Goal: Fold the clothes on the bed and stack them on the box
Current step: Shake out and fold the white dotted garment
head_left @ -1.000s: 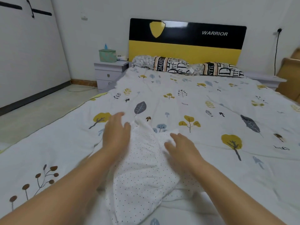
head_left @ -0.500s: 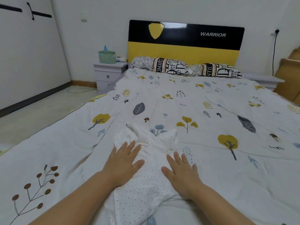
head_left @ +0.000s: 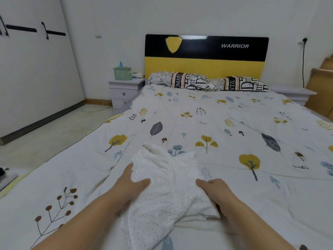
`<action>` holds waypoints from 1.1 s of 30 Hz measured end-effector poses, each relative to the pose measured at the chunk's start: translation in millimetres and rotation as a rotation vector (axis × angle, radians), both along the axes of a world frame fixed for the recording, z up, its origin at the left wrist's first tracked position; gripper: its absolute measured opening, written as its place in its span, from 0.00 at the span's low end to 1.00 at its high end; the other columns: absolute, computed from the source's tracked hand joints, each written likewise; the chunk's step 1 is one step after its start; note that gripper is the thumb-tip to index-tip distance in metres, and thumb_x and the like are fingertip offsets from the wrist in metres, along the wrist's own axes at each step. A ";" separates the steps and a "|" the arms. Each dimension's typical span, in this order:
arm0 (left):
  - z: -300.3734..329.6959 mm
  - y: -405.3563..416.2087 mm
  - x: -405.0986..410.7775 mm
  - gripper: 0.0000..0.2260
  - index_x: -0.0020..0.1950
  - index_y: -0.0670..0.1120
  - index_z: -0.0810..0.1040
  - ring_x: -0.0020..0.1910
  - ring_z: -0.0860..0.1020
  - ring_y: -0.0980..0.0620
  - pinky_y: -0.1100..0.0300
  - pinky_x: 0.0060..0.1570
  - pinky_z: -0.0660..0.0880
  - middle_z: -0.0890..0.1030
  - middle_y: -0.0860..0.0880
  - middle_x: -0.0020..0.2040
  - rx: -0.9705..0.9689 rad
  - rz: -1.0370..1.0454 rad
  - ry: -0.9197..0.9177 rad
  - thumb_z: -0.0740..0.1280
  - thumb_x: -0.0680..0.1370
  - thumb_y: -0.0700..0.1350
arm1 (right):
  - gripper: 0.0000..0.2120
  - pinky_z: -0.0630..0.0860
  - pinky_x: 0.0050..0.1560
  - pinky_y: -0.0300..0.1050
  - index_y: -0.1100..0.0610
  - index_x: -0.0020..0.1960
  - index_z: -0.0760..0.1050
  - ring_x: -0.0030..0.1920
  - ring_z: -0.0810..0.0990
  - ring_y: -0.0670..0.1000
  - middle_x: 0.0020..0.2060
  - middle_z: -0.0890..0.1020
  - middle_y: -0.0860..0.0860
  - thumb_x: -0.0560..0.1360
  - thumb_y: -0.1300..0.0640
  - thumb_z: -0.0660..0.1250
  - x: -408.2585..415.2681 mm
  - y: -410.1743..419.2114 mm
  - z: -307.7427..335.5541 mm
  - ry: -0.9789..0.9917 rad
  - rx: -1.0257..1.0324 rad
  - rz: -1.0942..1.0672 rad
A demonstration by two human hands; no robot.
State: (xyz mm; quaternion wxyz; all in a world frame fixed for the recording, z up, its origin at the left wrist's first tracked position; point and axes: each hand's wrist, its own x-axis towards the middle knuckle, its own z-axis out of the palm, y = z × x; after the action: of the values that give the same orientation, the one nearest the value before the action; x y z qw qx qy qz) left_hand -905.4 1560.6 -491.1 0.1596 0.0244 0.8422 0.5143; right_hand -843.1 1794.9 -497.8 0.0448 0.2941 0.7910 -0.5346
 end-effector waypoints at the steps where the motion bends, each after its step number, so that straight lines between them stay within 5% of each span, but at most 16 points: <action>1: 1.4 0.3 -2.1 0.37 0.77 0.50 0.50 0.64 0.67 0.51 0.59 0.60 0.65 0.64 0.54 0.70 0.093 0.031 -0.027 0.70 0.75 0.47 | 0.17 0.78 0.43 0.46 0.67 0.44 0.76 0.40 0.82 0.56 0.40 0.82 0.57 0.73 0.51 0.69 -3.4 -0.2 1.2 -0.006 -0.025 -0.024; 5: -0.5 -0.4 -17.3 0.45 0.77 0.54 0.45 0.72 0.63 0.48 0.53 0.68 0.64 0.56 0.52 0.76 0.193 0.005 -0.057 0.74 0.71 0.44 | 0.16 0.78 0.48 0.50 0.63 0.55 0.72 0.49 0.80 0.58 0.52 0.80 0.58 0.71 0.57 0.71 -19.1 -0.4 3.9 0.033 -0.055 -0.050; 9: -4.7 1.9 -27.9 0.41 0.75 0.56 0.56 0.61 0.71 0.50 0.58 0.59 0.72 0.66 0.52 0.68 0.141 -0.091 -0.080 0.74 0.70 0.36 | 0.36 0.76 0.54 0.51 0.50 0.71 0.60 0.57 0.76 0.58 0.63 0.70 0.54 0.69 0.68 0.71 -29.6 4.9 -0.4 0.127 -0.159 0.047; 13: -7.4 -5.0 -34.5 0.35 0.69 0.59 0.64 0.55 0.74 0.55 0.71 0.42 0.73 0.69 0.52 0.67 -0.004 -0.272 -0.049 0.74 0.69 0.35 | 0.33 0.77 0.56 0.51 0.48 0.67 0.69 0.57 0.76 0.53 0.61 0.70 0.49 0.68 0.71 0.71 -33.6 12.2 -1.2 0.064 -0.126 0.285; 16: -4.6 -8.8 -31.5 0.35 0.70 0.59 0.62 0.57 0.72 0.52 0.66 0.51 0.71 0.69 0.52 0.65 -0.143 -0.339 -0.018 0.73 0.70 0.35 | 0.33 0.71 0.65 0.48 0.52 0.69 0.68 0.64 0.72 0.53 0.68 0.68 0.52 0.67 0.65 0.74 -34.0 13.5 1.8 -0.033 0.182 0.410; 19: -0.7 -9.4 -26.5 0.34 0.69 0.56 0.64 0.59 0.72 0.52 0.62 0.57 0.71 0.72 0.53 0.63 -0.291 -0.362 0.057 0.72 0.69 0.36 | 0.31 0.72 0.53 0.37 0.54 0.70 0.67 0.58 0.73 0.50 0.67 0.69 0.52 0.70 0.62 0.73 -30.8 6.2 11.3 -0.032 0.471 0.424; 21: 2.3 -7.7 -23.4 0.26 0.65 0.52 0.69 0.58 0.73 0.52 0.64 0.53 0.70 0.74 0.53 0.59 -0.381 -0.337 0.174 0.71 0.69 0.37 | 0.27 0.70 0.55 0.37 0.54 0.68 0.69 0.63 0.72 0.51 0.66 0.71 0.51 0.71 0.60 0.72 -25.1 0.7 17.6 -0.006 0.626 0.430; 24: 13.5 -4.8 -13.4 0.09 0.47 0.47 0.77 0.47 0.75 0.53 0.65 0.41 0.69 0.79 0.52 0.45 -0.412 -0.258 0.356 0.67 0.67 0.43 | 0.14 0.70 0.47 0.41 0.58 0.55 0.79 0.55 0.77 0.52 0.52 0.79 0.51 0.71 0.56 0.72 -10.9 -4.1 26.6 0.059 0.734 0.352; 26: 26.7 -8.1 -3.9 0.11 0.41 0.43 0.79 0.41 0.76 0.52 0.64 0.37 0.69 0.81 0.51 0.39 -0.336 -0.207 0.406 0.64 0.63 0.47 | 0.10 0.69 0.45 0.44 0.58 0.47 0.80 0.50 0.74 0.52 0.42 0.74 0.49 0.70 0.52 0.73 2.0 0.3 37.3 0.157 0.770 0.288; 28: 44.2 -14.9 6.5 0.10 0.40 0.43 0.81 0.39 0.77 0.53 0.63 0.38 0.71 0.81 0.50 0.38 -0.124 -0.139 0.364 0.68 0.63 0.45 | 0.09 0.70 0.46 0.45 0.61 0.43 0.81 0.46 0.75 0.52 0.39 0.73 0.49 0.68 0.55 0.74 17.4 8.7 50.4 0.306 0.521 0.198; 31: 71.3 -24.1 24.8 0.20 0.46 0.44 0.82 0.47 0.81 0.50 0.61 0.45 0.75 0.84 0.48 0.45 0.271 -0.113 0.161 0.73 0.56 0.48 | 0.08 0.76 0.49 0.46 0.65 0.48 0.81 0.47 0.83 0.56 0.43 0.84 0.56 0.72 0.61 0.70 45.4 13.4 76.4 0.417 -0.160 0.207; 33: 83.1 -23.6 37.3 0.19 0.51 0.44 0.81 0.50 0.82 0.47 0.56 0.50 0.78 0.84 0.46 0.49 0.430 -0.150 0.050 0.73 0.61 0.47 | 0.09 0.80 0.50 0.48 0.63 0.52 0.80 0.49 0.84 0.57 0.47 0.85 0.58 0.75 0.61 0.66 59.6 9.9 87.2 0.416 -0.371 0.219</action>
State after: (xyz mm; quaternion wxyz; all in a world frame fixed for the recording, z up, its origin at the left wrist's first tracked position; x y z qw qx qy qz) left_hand -868.2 1537.1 -408.0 0.1676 0.1332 0.7126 0.6681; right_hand -783.5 1804.8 -410.6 -0.0078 0.0776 0.6989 -0.7109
